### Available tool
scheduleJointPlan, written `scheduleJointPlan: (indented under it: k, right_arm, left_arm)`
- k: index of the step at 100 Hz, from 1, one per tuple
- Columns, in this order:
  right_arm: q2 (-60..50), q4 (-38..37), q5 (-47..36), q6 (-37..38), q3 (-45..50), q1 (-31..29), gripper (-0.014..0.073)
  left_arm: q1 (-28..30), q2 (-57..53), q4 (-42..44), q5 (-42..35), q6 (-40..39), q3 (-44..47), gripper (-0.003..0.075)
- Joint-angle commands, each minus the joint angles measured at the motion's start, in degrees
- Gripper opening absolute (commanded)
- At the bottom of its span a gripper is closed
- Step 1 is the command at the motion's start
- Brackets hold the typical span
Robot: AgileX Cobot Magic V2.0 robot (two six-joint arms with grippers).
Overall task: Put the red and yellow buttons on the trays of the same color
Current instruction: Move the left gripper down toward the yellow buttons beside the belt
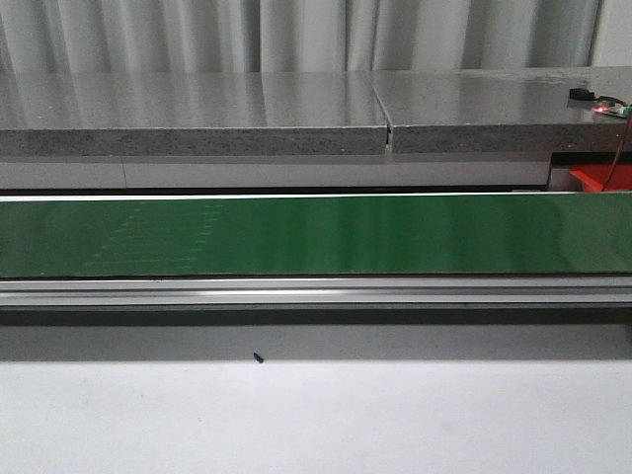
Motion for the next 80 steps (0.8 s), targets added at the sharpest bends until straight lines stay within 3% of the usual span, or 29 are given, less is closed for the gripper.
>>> scheduleJointPlan:
  k: [1, 23, 55, 80]
  right_arm:
    - [0.1, -0.7, -4.6, 0.0, -1.4, 0.0, -0.0067]
    - [0.1, -0.7, -4.6, 0.0, -1.4, 0.0, -0.0067]
    - [0.1, -0.7, -4.6, 0.0, -1.4, 0.0, -0.0067]
    - [0.1, -0.7, -4.6, 0.0, -1.4, 0.0, -0.0067]
  left_arm:
    - [1.2, 1.7, -1.9, -1.6, -0.3, -3.9, 0.0580]
    - [3.9, 10.6, -5.4, 2.6, -0.3, -11.5, 0.0547]
    - [3.9, 24.4, -5.9, 11.0, -0.8, -24.7, 0.0545]
    - [3.9, 30.7, -6.2, 13.5, -2.2, -31.6, 0.0493]
